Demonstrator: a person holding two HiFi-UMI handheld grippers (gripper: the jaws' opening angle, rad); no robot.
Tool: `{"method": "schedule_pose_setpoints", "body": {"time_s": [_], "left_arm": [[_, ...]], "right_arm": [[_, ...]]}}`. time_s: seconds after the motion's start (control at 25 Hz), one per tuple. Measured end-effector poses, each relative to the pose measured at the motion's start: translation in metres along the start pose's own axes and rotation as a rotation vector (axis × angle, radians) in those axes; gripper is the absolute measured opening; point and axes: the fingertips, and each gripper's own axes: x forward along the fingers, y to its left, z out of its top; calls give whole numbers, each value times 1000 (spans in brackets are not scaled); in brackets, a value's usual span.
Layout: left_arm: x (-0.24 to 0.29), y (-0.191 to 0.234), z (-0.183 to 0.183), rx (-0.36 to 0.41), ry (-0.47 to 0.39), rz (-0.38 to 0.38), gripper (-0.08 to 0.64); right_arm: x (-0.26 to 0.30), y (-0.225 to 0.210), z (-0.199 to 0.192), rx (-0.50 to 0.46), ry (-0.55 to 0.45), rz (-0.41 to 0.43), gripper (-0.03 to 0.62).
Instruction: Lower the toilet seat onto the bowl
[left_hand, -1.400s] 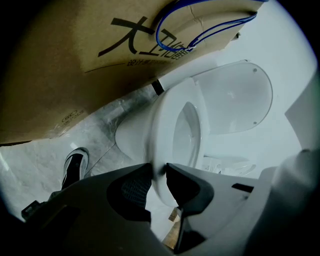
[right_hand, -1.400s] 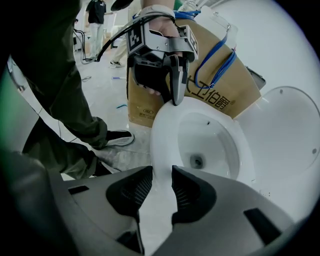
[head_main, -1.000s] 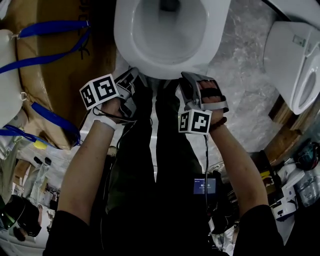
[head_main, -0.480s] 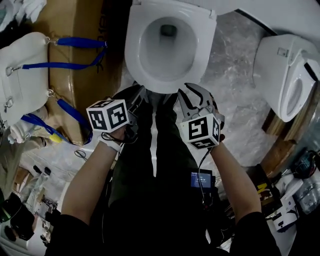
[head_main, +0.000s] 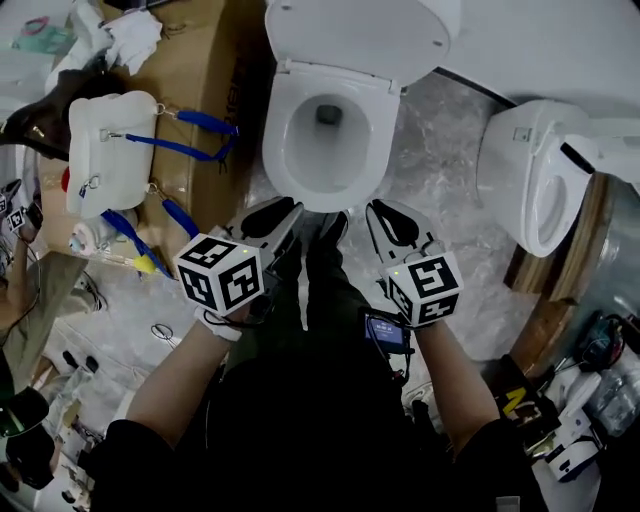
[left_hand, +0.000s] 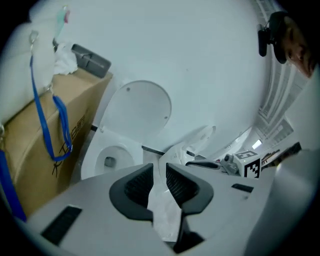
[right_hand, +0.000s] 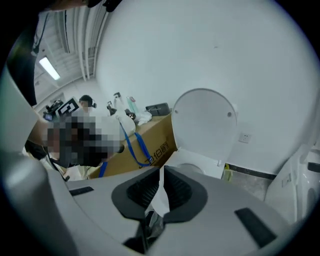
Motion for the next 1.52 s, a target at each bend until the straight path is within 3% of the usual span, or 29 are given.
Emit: {"method": "schedule_pose_setpoints", "body": {"time_s": [0.28,0.6,0.76,0.96,1.08,1.52], "left_arm": [[-49,-96,39,238,-69,-73,91],[-103,-163,63,188,-150,-145,89],[-125,-193,69,242,-179,-176,91],[-140,-224,74,363,-210,-206,89],[-143,-231,69,396,-207,-221,89],[-148,-227,70,400,-212,-222,89]], "right_arm": [[-70,28,64,80,-136,-12,49],[-142,47,109,185,-263,-57,49],[-178,61,125,200,-333,-63,49],[-208,69,140,200,-421,-61,49],[-216,73,137,216,-439,-65,49],[-216,85,143,176,-437,-78,49]]}}
